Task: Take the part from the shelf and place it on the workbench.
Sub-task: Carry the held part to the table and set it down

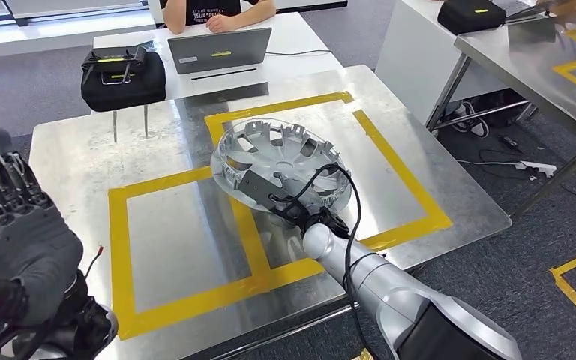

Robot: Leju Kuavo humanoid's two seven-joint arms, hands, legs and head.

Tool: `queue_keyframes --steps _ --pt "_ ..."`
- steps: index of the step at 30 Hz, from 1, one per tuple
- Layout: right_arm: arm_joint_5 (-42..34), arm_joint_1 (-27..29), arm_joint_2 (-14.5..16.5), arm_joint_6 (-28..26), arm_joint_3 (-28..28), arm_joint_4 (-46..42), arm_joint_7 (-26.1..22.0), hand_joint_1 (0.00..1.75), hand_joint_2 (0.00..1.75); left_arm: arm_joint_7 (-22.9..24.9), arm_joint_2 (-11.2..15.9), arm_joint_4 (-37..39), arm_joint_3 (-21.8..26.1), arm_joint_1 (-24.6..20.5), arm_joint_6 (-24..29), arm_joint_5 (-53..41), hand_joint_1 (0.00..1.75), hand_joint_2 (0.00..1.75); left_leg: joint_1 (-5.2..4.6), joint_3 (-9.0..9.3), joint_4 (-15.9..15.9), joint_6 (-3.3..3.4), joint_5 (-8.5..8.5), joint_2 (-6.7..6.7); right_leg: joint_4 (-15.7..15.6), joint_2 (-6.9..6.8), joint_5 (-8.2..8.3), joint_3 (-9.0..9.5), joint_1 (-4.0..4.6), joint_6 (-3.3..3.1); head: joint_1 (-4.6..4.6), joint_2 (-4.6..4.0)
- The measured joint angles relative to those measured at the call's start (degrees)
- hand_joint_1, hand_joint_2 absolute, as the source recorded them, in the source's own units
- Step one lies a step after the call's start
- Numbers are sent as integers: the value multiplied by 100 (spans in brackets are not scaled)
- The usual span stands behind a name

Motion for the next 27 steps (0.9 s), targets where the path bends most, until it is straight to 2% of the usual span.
queue_keyframes --steps 1,2,3,4,5,6,7,8,9,10,11,13,16,17,18,19,20,21,23,24,25,26,27 --pt "-12 31 -16 -53 0 -4 -53 0 175 3 7 1 -1 9 -8 0 0 0 24 -134 320 -49 -154 9 14 -7 20 -38 -26 17 -39 0" --pt "-25 72 -37 -87 0 -9 -102 0 175 7 14 1 -1 21 -16 0 0 0 51 -218 534 -101 -219 23 33 -8 28 -79 -52 50 -71 0" --pt "-42 112 -63 -110 -1 -12 -151 0 175 10 25 2 -1 30 -20 0 0 0 78 -214 567 -155 -187 41 69 -6 25 -121 -85 87 -93 0" --pt "-65 140 -93 -125 -2 -16 -204 0 175 10 36 2 -1 37 -22 -2 0 0 109 -110 402 -215 -69 62 129 -1 10 -168 -127 141 -109 0" --pt "-95 157 -124 -140 -5 -26 -269 0 175 11 45 2 -1 42 -25 -5 0 0 145 66 89 -283 61 84 228 5 -23 -225 -172 210 -128 0" --pt "-126 160 -158 -162 -14 -43 -343 0 175 14 54 4 -1 51 -29 -10 0 0 163 211 -159 -336 124 83 353 15 -71 -297 -195 293 -164 0" --pt "-155 157 -194 -186 -31 -73 -417 0 175 16 58 -1 -1 59 -33 -16 0 0 176 329 -336 -320 141 74 495 30 -141 -396 -209 366 -211 0" --pt "-182 155 -235 -214 -56 -115 -503 0 175 22 62 -7 1 70 -37 -24 0 0 180 382 -394 -252 100 59 608 36 -205 -474 -206 431 -229 0" --pt "-208 158 -280 -242 -87 -163 -585 0 175 31 66 -13 3 81 -40 -31 0 0 173 383 -339 -152 47 42 672 41 -254 -531 -190 475 -223 0" --pt "-240 169 -325 -271 -123 -217 -663 0 175 40 70 -22 4 85 -46 -42 0 0 181 398 -322 -47 34 39 707 40 -282 -559 -194 501 -189 0" --pt "-276 183 -374 -300 -160 -280 -744 0 175 52 74 -25 5 91 -56 -52 0 0 183 396 -303 14 29 47 723 35 -294 -550 -195 527 -133 0" --pt "-331 231 -475 -360 -245 -437 -852 0 175 70 78 -32 5 94 -79 -68 0 0 183 393 -296 78 46 70 948 38 -448 -635 -218 571 -57 0" --pt "-333 342 -637 -417 -368 -713 -871 0 175 77 85 -46 8 96 -107 -66 0 0 157 347 -301 128 78 89 1924 39 -954 -1102 -236 610 48 0" --pt "-329 385 -690 -422 -398 -802 -854 0 175 79 87 -48 8 96 -117 -60 0 0 140 330 -301 136 83 90 2187 40 -1030 -1233 -233 599 76 0" --pt "-327 424 -737 -422 -425 -886 -834 0 175 81 90 -48 8 96 -126 -52 0 0 118 318 -301 144 89 88 2272 42 -1005 -1282 -222 568 105 0" --pt "-327 451 -782 -422 -452 -968 -819 0 175 85 91 -48 8 95 -133 -46 0 0 91 313 -303 152 94 85 2138 45 -878 -1227 -202 510 132 0" --pt "-327 464 -822 -422 -483 -1047 -809 0 175 88 93 -49 8 93 -137 -42 0 0 61 314 -311 160 101 81 1819 52 -688 -1084 -166 425 158 0" --pt "-329 463 -857 -422 -519 -1120 -803 0 175 92 94 -51 9 91 -139 -38 0 0 49 322 -327 170 110 77 1414 75 -502 -903 -111 307 179 0" --pt "-337 451 -912 -420 -586 -1240 -800 0 175 98 96 -58 11 89 -141 -31 0 0 38 351 -393 150 135 65 821 112 -284 -642 -10 127 169 0" --pt "-340 446 -932 -418 -612 -1292 -800 0 175 101 96 -60 12 89 -142 -27 0 0 52 367 -432 126 150 61 692 125 -257 -594 27 80 172 0" --pt "-344 448 -948 -416 -631 -1336 -800 0 175 104 97 -61 13 89 -143 -24 0 0 56 383 -474 90 166 56 647 121 -246 -580 41 74 176 0" --pt "-345 452 -960 -414 -648 -1381 -800 0 131 107 99 -61 15 89 -144 -22 0 0 62 390 -503 63 182 58 556 119 -203 -509 30 65 208 0" --pt "-346 466 -971 -416 -670 -1424 -801 0 87 111 105 -61 20 90 -146 -22 0 0 54 380 -502 43 186 62 455 107 -139 -435 12 83 217 0"
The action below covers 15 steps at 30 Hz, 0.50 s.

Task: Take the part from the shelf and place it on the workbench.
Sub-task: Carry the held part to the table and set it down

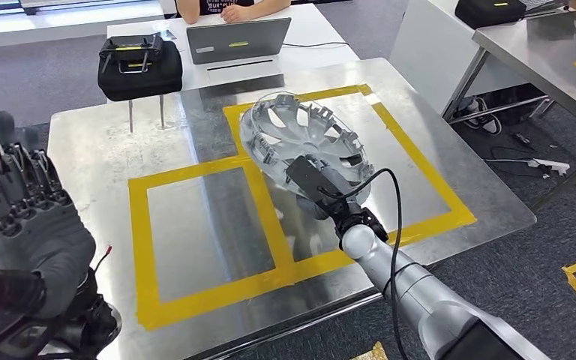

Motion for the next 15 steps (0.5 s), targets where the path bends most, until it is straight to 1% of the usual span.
queue_keyframes --steps 1,2,3,4,5,6,7,8,9,10,11,13,14,15 --pt "-5 15 -10 -3 -22 -37 -1 0 44 3 6 -1 5 -5 -5 0 0 0 -15 -45 81 -13 -56 3 -102 -13 64 76 -24 12 -13 0" --pt "-11 30 -19 -8 -41 -67 -2 0 0 4 13 -1 10 -9 -10 0 0 0 -29 -142 271 -19 -164 6 -188 -28 130 142 -50 27 -42 0" --pt "-19 49 -29 -11 -54 -92 -3 0 0 7 21 -1 13 -8 -14 1 0 0 -36 -282 557 -25 -308 7 -221 -43 164 146 -54 46 -88 0" --pt "-27 69 -40 -14 -59 -113 -8 0 0 9 26 1 14 -7 -19 3 0 0 -40 -449 895 -32 -456 6 -224 -48 172 140 -55 40 -135 0" --pt "-31 95 -51 -16 -62 -134 -18 0 0 11 31 2 16 0 -22 7 0 0 -41 -595 1166 -41 -528 5 -216 -52 175 130 -54 40 -176 0" --pt "-35 121 -63 -21 -65 -155 -35 0 0 14 36 3 19 4 -28 15 0 0 -40 -672 1281 -53 -505 6 -203 -53 164 125 -53 46 -213 0" --pt "-41 139 -75 -28 -70 -174 -57 0 0 18 40 4 22 1 -35 27 0 0 -38 -651 1191 -65 -382 9 -177 -54 146 121 -56 58 -245 0" --pt "-50 147 -87 -39 -81 -193 -77 0 0 20 45 4 27 -3 -41 38 0 0 -32 -529 906 -78 -190 15 -135 -54 118 116 -64 78 -274 0" --pt "-62 146 -100 -49 -97 -211 -92 0 0 21 50 4 31 -8 -45 50 0 0 -26 -362 554 -87 -42 24 -75 -53 81 104 -73 109 -301 0" --pt "-72 135 -113 -57 -118 -228 -100 0 44 23 53 3 34 -13 -48 59 0 0 -25 -199 253 -79 46 26 1 -50 31 64 -70 146 -331 0" --pt "-80 125 -127 -64 -144 -243 -103 0 87 23 55 3 37 -16 -49 63 0 0 -28 -90 70 -44 70 22 63 -47 -18 10 -64 178 -351 0" --pt "-85 114 -162 -75 -196 -268 -103 0 175 24 56 1 45 -22 -51 75 0 0 -45 -27 9 53 31 3 128 -45 -80 -80 -47 215 -339 0" --pt "-86 117 -177 -81 -215 -275 -105 0 175 24 56 1 50 -24 -56 89 0 0 -37 -29 13 98 38 -3 140 -48 -90 -94 -51 222 -320 0" --pt "-89 120 -192 -85 -230 -281 -111 0 175 24 56 1 56 -29 -62 105 0 0 -28 -29 8 125 47 -4 176 -46 -114 -101 -55 241 -305 0"
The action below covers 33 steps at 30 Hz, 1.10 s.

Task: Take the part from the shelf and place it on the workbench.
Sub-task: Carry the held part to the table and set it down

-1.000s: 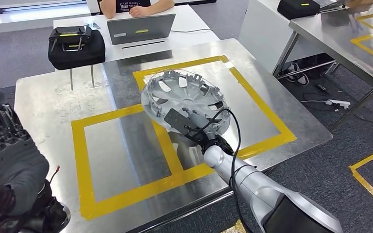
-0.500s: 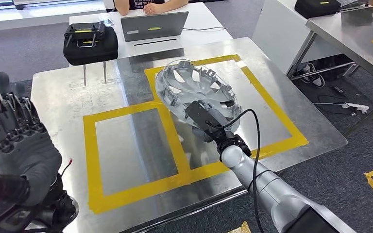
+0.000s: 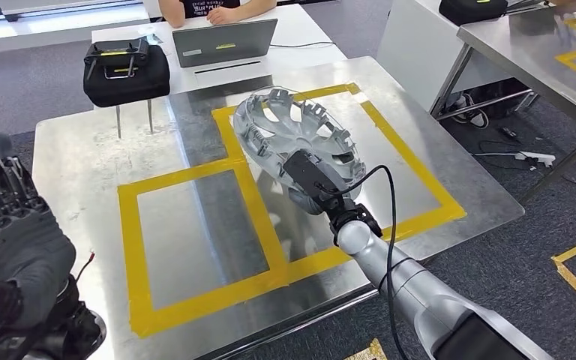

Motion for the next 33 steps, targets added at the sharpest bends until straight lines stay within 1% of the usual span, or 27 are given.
queue_keyframes --steps 1,2,4,5,6,7,8,10,11,12,14,15,16,17,18,20,21,22,23,24,25,26,27,28,29,30,33 --pt "-5 1 -13 -2 -14 -3 -15 0 175 1 -1 0 7 -6 -8 22 0 0 12 -1 -5 24 11 1 114 2 -76 -46 -12 35 19 0" --pt "-15 4 -27 0 -32 -8 -36 0 175 4 -1 0 14 -16 -19 48 0 0 26 -6 -12 43 21 3 337 6 -207 -147 -35 82 41 0" --pt "-40 20 -56 7 -69 -17 -80 0 175 13 0 4 24 -47 -46 101 0 0 28 -29 -15 58 31 6 1040 10 -558 -490 -104 175 98 0" --pt "-52 35 -67 11 -82 -20 -97 0 175 17 1 8 27 -61 -59 122 0 0 28 -40 -16 60 33 6 1367 9 -673 -658 -138 202 115 -1" --pt "-61 49 -78 17 -89 -21 -109 0 175 19 1 14 30 -71 -72 139 0 0 28 -47 -16 60 34 6 1549 9 -693 -758 -162 215 129 -1" --pt "-68 58 -86 24 -94 -21 -118 0 175 20 1 19 33 -79 -82 152 0 0 29 -49 -16 58 35 5 1521 9 -610 -758 -176 213 145 -1" --pt "-74 57 -93 29 -102 -21 -119 0 175 20 0 23 39 -88 -91 161 0 0 28 -47 -17 54 38 4 1282 10 -442 -654 -181 194 163 -1" --pt "-92 18 -102 40 -125 -21 -106 0 175 19 -1 27 56 -117 -104 175 0 0 27 -39 -26 34 46 -1 482 15 -66 -284 -156 113 192 0" --pt "-106 -8 -103 50 -137 -21 -100 0 175 19 -1 28 63 -130 -108 179 0 0 31 -33 -39 9 52 -3 166 11 43 -140 -132 76 193 0" --pt "-128 -29 -104 63 -147 -21 -100 0 175 20 -1 28 69 -140 -112 184 0 0 41 -27 -56 -26 58 -5 -19 6 88 -61 -106 48 196 0" --pt "-176 -48 -107 84 -160 -21 -118 0 175 25 -1 29 75 -148 -115 197 0 0 65 4 -124 -114 82 -6 -117 -6 91 -26 -64 13 208 0" --pt "-192 -48 -106 88 -167 -21 -128 0 175 26 1 30 81 -151 -115 203 0 0 72 4 -140 -146 93 -2 -195 -11 135 39 -65 -14 216 0" --pt "-199 -47 -105 88 -172 -21 -133 0 175 26 3 31 88 -156 -115 209 0 0 68 -12 -114 -165 67 3 -282 -18 188 110 -71 -42 210 0" --pt "-202 -47 -102 87 -176 -20 -132 0 175 24 8 33 94 -164 -114 212 0 0 58 -74 17 -172 -23 7 -365 -26 248 175 -82 -73 186 0" --pt "-210 -46 -99 83 -181 -19 -130 0 131 22 15 35 98 -169 -113 216 0 0 50 -193 270 -179 -168 11 -414 -34 302 218 -94 -87 142 0" --pt "-246 -28 -106 89 -187 -2 -121 0 44 20 25 41 100 -170 -108 222 0 0 41 -488 922 -237 -473 11 -414 -35 335 190 -95 -95 54 0" --pt "-276 -11 -111 99 -191 12 -124 0 0 18 27 46 101 -166 -104 223 0 0 48 -586 1130 -283 -514 12 -405 -30 339 176 -100 -91 18 0" --pt "-308 5 -116 113 -191 27 -131 0 0 16 27 53 101 -165 -101 223 0 0 59 -598 1151 -327 -456 15 -394 -23 337 165 -112 -88 -11 0" --pt "-339 11 -121 122 -194 42 -142 0 0 10 27 58 101 -166 -97 223 0 0 75 -507 967 -367 -311 18 -373 -11 331 155 -133 -79 -37 0" --pt "-368 3 -123 126 -199 54 -154 0 0 3 27 62 101 -169 -93 223 0 0 95 -321 606 -406 -119 24 -341 6 318 145 -159 -61 -68 0" --pt "-390 -16 -126 125 -205 64 -163 0 0 -4 27 66 101 -170 -90 224 0 0 103 -130 236 -436 -15 21 -298 23 298 128 -171 -31 -105 0" --pt "-403 -37 -129 121 -216 73 -170 0 0 -12 27 65 101 -173 -88 224 0 0 107 40 -61 -406 63 13 -248 44 266 103 -176 4 -145 0" --pt "-412 -56 -136 109 -228 80 -182 0 0 -16 27 66 101 -174 -87 225 0 0 99 147 -236 -345 67 7 -213 60 248 67 -171 36 -167 0" --pt "-416 -65 -146 93 -239 87 -199 0 0 -18 27 66 102 -173 -85 226 0 0 84 180 -277 -283 37 -1 -194 73 241 46 -161 63 -170 0" --pt "-416 -65 -159 71 -249 96 -217 0 0 -20 27 65 103 -173 -83 227 0 0 72 196 -280 -211 60 -2 -192 80 244 37 -163 84 -155 0" --pt "-417 -62 -172 50 -252 105 -237 0 0 -23 27 66 103 -173 -81 227 0 0 60 191 -274 -189 58 1 -204 80 264 36 -169 99 -127 0" --pt "-417 -43 -203 19 -254 121 -281 0 0 -35 26 66 103 -170 -79 225 0 0 35 187 -273 -169 73 1 -233 81 291 59 -191 137 -87 0"
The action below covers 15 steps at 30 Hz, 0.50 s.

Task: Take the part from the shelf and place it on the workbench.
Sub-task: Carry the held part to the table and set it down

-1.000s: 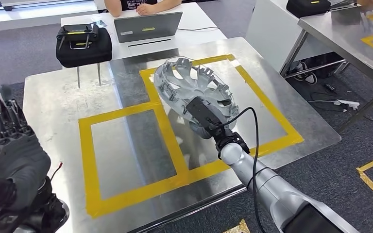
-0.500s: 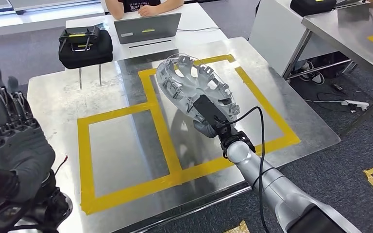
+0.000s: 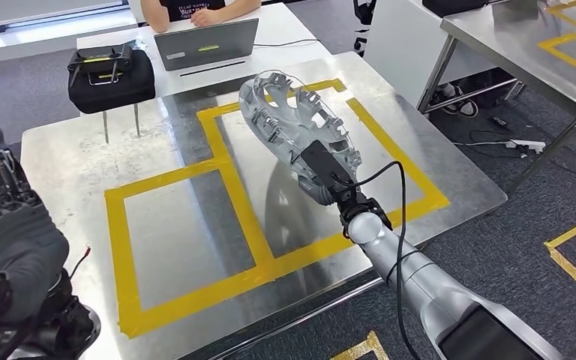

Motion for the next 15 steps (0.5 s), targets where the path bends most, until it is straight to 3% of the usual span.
queue_keyframes --steps 1,5,15 --pt "0 6 -10 -1 0 1 -8 0 0 -2 0 0 0 1 0 -2 0 0 -6 0 0 7 1 0 -8 1 7 3 -5 11 9 0" --pt "-25 61 -32 18 2 5 -7 0 175 -12 -1 0 -4 2 0 -7 0 0 -19 -6 1 41 4 -1 -29 1 19 9 -18 36 25 0" --pt "-87 191 -41 102 -33 14 16 0 175 -30 -1 2 -15 6 1 -7 0 0 -34 -28 0 57 10 -2 -31 2 23 -7 -34 67 28 -1"
